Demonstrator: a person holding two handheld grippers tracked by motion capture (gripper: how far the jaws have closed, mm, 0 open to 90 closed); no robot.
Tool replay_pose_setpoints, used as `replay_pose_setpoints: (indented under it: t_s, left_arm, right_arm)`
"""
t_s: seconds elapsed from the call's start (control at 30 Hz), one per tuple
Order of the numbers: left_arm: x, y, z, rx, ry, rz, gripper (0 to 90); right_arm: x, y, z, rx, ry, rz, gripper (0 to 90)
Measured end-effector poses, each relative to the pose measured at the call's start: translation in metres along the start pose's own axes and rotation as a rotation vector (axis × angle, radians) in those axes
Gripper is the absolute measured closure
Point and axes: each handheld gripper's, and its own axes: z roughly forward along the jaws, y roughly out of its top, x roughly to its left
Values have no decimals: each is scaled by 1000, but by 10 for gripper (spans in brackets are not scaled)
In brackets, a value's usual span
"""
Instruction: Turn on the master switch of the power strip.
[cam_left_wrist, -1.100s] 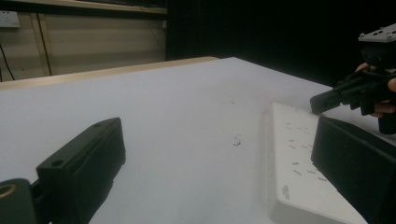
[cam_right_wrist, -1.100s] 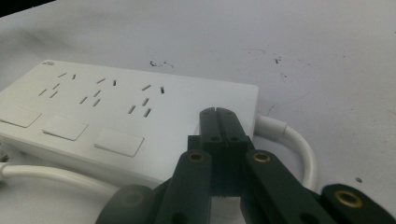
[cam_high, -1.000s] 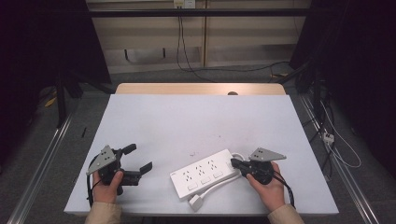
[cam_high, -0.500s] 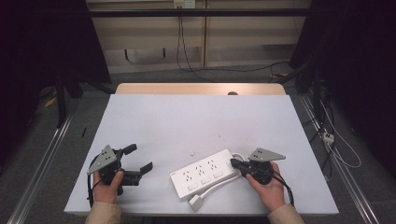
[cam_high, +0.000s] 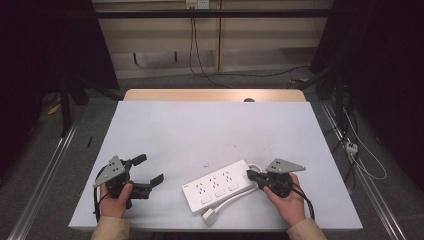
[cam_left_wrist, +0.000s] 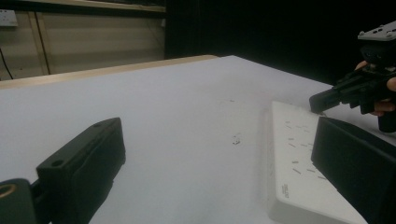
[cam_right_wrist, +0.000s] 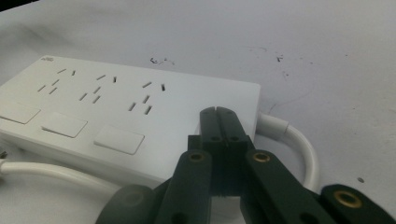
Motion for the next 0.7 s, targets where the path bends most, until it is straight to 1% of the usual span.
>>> replay_pose_setpoints:
  t_s: [0.17,0.33,0.37,0.6,0.7]
  left_arm:
    - [0,0,0,-1,1,0,27]
    - [0,0,0,-1,1,1,27]
    - [0,0,0,-1,0,5,27]
    - [0,0,0,0,1,-2,26]
    - [0,0,0,2,-1,1,27]
  right_arm:
    - [0,0,0,1,2,6,900]
    - [1,0,0,0,-5,-7,900]
    - [1,0,0,0,-5,-5,900]
    - [0,-1,1,0,-2,0,900]
    - [0,-1,1,-2,-4,4,900]
